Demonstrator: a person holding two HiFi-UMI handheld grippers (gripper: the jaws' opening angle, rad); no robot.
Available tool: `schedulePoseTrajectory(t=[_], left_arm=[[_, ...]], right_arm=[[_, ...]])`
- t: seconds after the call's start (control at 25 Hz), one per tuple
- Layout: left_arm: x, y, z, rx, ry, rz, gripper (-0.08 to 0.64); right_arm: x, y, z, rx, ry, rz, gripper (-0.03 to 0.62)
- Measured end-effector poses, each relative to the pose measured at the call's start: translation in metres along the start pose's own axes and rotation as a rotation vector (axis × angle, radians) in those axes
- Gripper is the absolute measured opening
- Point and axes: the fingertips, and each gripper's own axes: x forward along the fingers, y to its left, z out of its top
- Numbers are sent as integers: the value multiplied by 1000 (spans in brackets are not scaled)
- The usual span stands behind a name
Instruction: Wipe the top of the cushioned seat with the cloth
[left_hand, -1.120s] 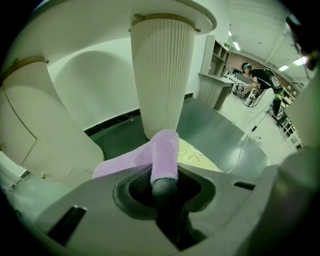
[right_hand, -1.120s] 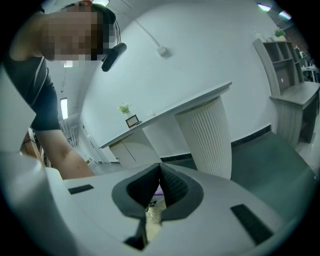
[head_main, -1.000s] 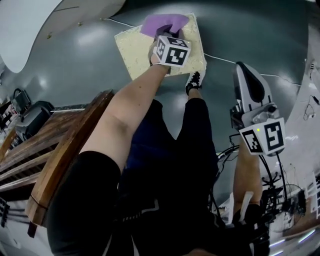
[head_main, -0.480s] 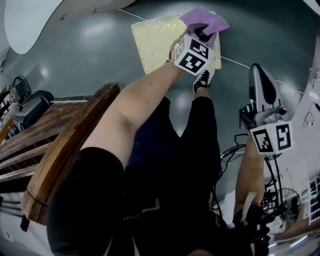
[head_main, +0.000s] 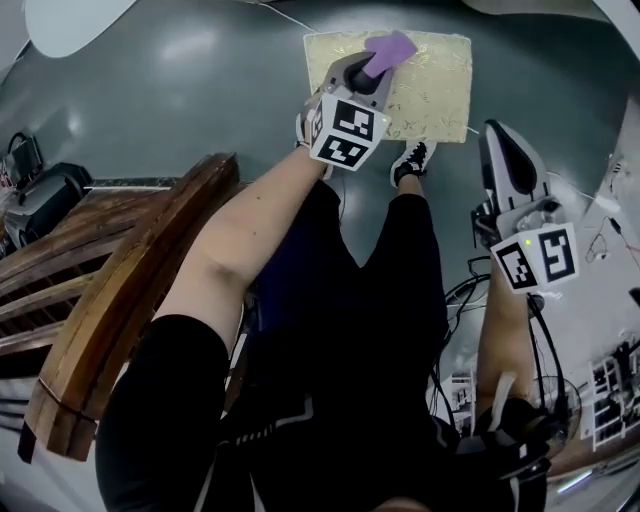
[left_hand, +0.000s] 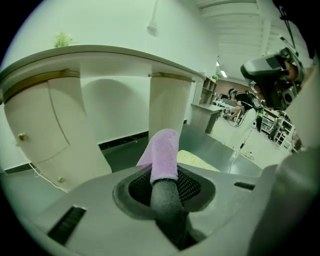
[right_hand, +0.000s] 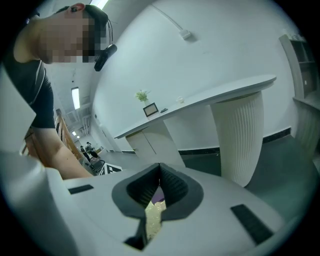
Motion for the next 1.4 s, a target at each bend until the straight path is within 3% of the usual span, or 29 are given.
schedulePoseTrajectory(t=[0.28,0.64,0.8,0.96,1.12,1.28,1.4], left_arm=[[-58,87,-59,-27,87,180,80],[-72,139,-147,-146,289,353,80],[-60,140,-166,-207,332,397,80],[-51,123,-167,-312,295,436,80],[-29,91,-161,-241,308,403,80],[-21,80,-160,-290,337,448,80],[-14,73,-155,-277,349,455,80]], right_arm=[[42,55,5,-46,41,86,6],[71,77,-12,-42,88,110,6],[68,66,-22,-35,101,110,6],[53,50,-29,-28,119,103,6],[31,21,-33,-7,105,57,6],[15,0,-35,-32,101,39,6],[0,-14,-36,-18,88,32,6]])
